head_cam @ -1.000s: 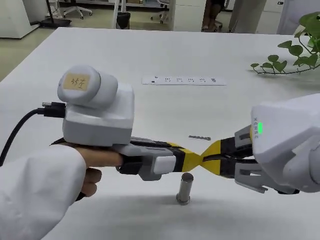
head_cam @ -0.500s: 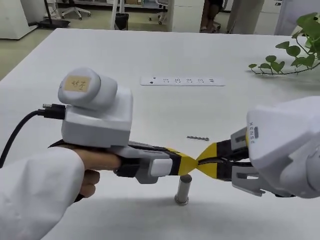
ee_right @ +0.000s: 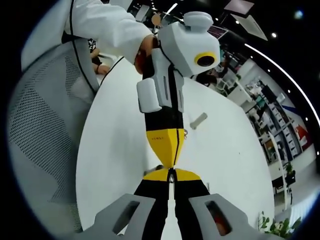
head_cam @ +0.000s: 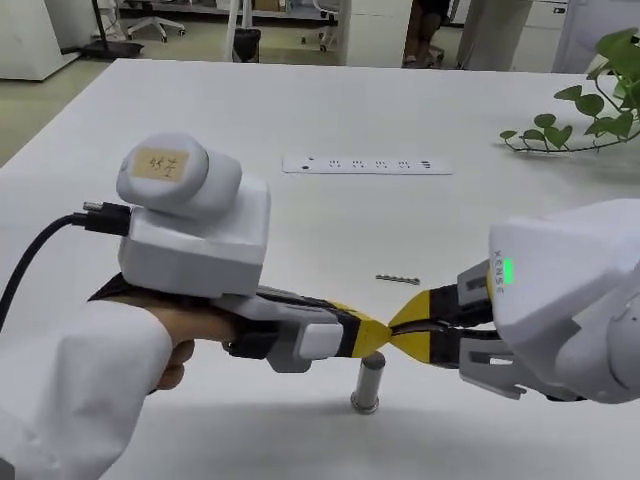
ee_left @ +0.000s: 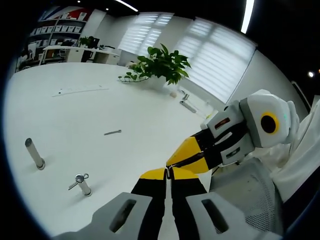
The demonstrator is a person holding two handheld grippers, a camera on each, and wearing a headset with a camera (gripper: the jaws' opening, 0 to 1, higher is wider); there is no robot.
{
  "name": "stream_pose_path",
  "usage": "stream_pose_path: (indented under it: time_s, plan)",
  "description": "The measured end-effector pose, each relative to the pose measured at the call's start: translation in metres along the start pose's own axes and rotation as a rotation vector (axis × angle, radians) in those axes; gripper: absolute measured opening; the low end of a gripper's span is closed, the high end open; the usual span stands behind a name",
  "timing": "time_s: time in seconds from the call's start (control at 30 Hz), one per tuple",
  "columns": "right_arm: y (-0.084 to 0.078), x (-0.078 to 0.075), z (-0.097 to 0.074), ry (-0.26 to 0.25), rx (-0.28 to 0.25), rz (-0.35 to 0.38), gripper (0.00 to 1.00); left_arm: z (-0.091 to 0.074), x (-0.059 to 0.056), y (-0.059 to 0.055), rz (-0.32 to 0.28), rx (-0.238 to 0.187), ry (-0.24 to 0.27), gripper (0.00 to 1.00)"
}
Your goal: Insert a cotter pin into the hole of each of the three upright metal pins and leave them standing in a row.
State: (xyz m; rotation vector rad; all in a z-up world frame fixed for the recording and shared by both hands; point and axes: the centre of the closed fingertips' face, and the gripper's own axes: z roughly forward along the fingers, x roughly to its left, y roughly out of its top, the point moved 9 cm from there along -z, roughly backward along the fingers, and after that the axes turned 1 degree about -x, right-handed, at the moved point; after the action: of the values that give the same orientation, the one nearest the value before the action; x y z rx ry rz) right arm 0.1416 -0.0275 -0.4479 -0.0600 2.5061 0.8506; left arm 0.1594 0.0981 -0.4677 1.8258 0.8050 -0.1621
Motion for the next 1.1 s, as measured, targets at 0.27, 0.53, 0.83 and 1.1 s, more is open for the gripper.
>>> stream_pose_path:
  time_s: [0.27, 0.53, 0.83, 1.1]
  plan:
    - [0.0, -0.002, 0.0, 0.021, -0.011, 0.016, 0.0, -0.001, -0.001, 0.001, 0.044, 0.001, 0.007, 0.0]
    - [-0.006, -0.006, 0.0, 0.022, 0.001, 0.052, 0.08, -0.005, 0.002, -0.004, 0.066, 0.016, 0.028, 0.0]
    - [-0.025, -0.006, -0.001, 0.115, -0.014, 0.263, 0.18, -0.013, 0.003, -0.006, 0.158, -0.005, 0.026, 0.0]
    - [-0.029, -0.002, -0.002, 0.176, -0.072, 0.385, 0.17, -0.014, -0.003, -0.002, 0.276, -0.031, -0.033, 0.0]
